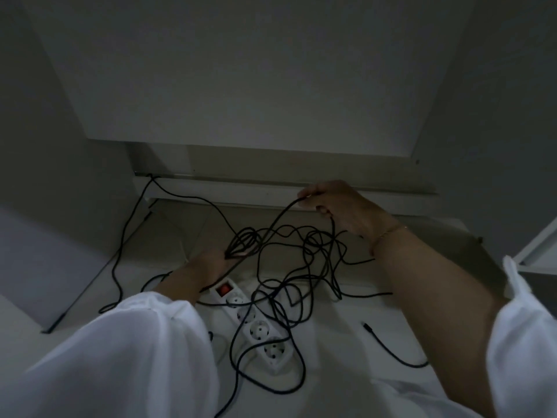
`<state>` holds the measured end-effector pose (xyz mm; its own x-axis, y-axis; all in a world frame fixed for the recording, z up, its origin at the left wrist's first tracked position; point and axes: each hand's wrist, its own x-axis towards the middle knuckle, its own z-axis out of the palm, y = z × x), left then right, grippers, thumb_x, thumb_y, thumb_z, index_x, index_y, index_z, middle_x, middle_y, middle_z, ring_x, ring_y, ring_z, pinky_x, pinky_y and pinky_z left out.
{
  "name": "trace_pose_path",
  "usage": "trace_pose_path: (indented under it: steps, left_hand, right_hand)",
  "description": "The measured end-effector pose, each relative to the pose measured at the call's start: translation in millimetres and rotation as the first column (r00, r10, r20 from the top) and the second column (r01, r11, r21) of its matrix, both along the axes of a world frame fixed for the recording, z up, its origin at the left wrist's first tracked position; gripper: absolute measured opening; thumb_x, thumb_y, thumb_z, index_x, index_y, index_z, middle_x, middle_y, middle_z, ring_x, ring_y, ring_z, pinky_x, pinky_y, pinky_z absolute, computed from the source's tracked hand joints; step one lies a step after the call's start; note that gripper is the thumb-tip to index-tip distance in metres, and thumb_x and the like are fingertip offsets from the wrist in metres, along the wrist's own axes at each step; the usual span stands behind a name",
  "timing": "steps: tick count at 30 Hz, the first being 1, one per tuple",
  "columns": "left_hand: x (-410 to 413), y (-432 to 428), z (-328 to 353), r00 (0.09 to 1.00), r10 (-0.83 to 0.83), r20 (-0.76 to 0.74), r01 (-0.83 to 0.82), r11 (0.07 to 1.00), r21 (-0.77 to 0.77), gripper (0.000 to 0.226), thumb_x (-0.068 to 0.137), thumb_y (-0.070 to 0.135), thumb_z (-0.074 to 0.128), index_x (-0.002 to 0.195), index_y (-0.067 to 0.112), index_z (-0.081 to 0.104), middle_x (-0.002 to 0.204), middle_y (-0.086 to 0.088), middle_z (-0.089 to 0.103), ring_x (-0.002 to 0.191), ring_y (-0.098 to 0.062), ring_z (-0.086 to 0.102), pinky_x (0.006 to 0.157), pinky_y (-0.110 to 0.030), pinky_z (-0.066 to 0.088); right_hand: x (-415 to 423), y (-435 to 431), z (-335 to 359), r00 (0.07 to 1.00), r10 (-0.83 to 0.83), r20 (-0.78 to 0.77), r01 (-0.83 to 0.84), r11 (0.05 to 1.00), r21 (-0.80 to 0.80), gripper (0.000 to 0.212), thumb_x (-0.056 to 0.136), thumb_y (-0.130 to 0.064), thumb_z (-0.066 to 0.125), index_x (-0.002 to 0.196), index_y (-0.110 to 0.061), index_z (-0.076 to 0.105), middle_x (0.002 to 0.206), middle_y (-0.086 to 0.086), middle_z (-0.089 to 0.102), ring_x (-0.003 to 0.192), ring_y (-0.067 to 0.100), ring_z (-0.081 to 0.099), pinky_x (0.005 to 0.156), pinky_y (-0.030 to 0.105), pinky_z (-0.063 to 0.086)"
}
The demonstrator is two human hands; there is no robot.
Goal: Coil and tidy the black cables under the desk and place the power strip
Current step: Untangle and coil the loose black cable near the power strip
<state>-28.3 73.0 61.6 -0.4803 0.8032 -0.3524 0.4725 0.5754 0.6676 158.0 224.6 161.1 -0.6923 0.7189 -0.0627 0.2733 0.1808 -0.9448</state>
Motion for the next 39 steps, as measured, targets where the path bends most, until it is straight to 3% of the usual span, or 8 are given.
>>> trace_pose_path:
  steps: [2,7,12,20,26,30,35,39]
  left_hand:
    - [0,4,1,0.999,0.001,0.048,-0.002,1.0,0.019,0.04,0.096,0.031,0.049,0.094,-0.005,0.064,0.086,-0.022,0.062,0.068,-0.019,0.053,0.057,-0.023,0.036]
    - [20,16,19,0.931,-0.029,0.364,0.029,1.0,0.006,0.044,0.089,0.053,0.052,0.06,0.022,0.04,0.045,0.008,0.033,0.032,-0.004,0.025,0.034,-0.014,0.022]
    - [34,33,27,0.823,-0.03,0.567,0.005,0.999,0.045,0.043,0.091,0.043,0.051,0.057,0.021,0.037,0.04,0.01,0.026,0.031,-0.004,0.017,0.035,-0.016,0.009]
    - [32,36,31,0.563,-0.034,0.826,-0.139,0.981,0.136,0.039,0.095,0.042,0.038,0.067,0.015,0.043,0.038,0.01,0.024,0.028,-0.002,0.019,0.031,-0.009,0.013]
    - [42,34,43,0.594,-0.08,0.801,-0.128,0.973,0.192,0.055,0.066,0.071,0.051,0.066,0.016,0.046,0.04,0.009,0.023,0.03,-0.003,0.018,0.032,-0.01,0.013]
    - [47,38,47,0.687,-0.076,0.723,-0.069,0.983,0.169,0.036,0.083,0.051,0.059,0.068,0.019,0.049,0.043,0.01,0.028,0.034,-0.004,0.021,0.033,-0.016,0.014]
    - [52,43,40,0.817,-0.056,0.573,-0.027,0.991,0.134,0.032,0.093,0.041,0.052,0.069,0.02,0.051,0.044,0.01,0.043,0.034,-0.002,0.032,0.034,-0.015,0.022]
    - [56,46,36,0.801,0.038,0.597,-0.164,0.974,0.159,0.029,0.1,0.03,0.041,0.078,0.013,0.048,0.045,0.004,0.044,0.037,-0.007,0.055,0.041,-0.018,0.045]
  right_hand:
    - [3,1,-6,0.998,-0.037,-0.043,0.035,0.998,-0.051,0.014,0.084,-0.005,0.064,0.077,-0.017,0.064,0.07,-0.004,0.056,0.047,0.002,0.041,0.045,0.013,0.03]
    - [-9,0,-18,0.956,-0.262,-0.13,0.261,0.965,-0.03,0.014,0.084,-0.003,0.064,0.097,-0.001,0.067,0.073,-0.007,0.056,0.057,-0.001,0.05,0.046,0.007,0.036]
    - [-26,-4,-19,0.909,-0.386,-0.159,0.38,0.923,-0.068,0.019,0.082,-0.012,0.067,0.067,-0.019,0.059,0.085,0.0,0.059,0.088,0.015,0.052,0.065,0.02,0.039]
    - [-23,1,-20,0.85,-0.505,-0.15,0.499,0.863,-0.075,0.017,0.083,-0.006,0.059,0.069,-0.014,0.053,0.067,-0.006,0.05,0.062,0.006,0.044,0.056,0.021,0.038]
    - [-22,-1,-19,0.837,-0.527,-0.147,0.528,0.849,-0.032,0.009,0.085,-0.01,0.062,0.081,-0.011,0.054,0.071,-0.005,0.052,0.06,0.006,0.044,0.051,0.017,0.034]
    - [-22,-2,-17,0.805,-0.564,-0.183,0.571,0.821,-0.018,0.005,0.086,-0.012,0.06,0.085,-0.013,0.055,0.09,0.001,0.057,0.081,0.015,0.051,0.053,0.017,0.035]
    - [-22,-7,-19,0.79,-0.58,-0.2,0.588,0.808,-0.02,0.005,0.089,-0.017,0.058,0.092,-0.013,0.058,0.094,-0.001,0.055,0.084,0.013,0.049,0.051,0.013,0.031]
    - [-27,-12,-15,0.845,-0.496,-0.2,0.489,0.868,-0.087,0.015,0.09,-0.024,0.059,0.088,-0.009,0.057,0.074,0.0,0.052,0.077,0.016,0.048,0.052,0.018,0.032]
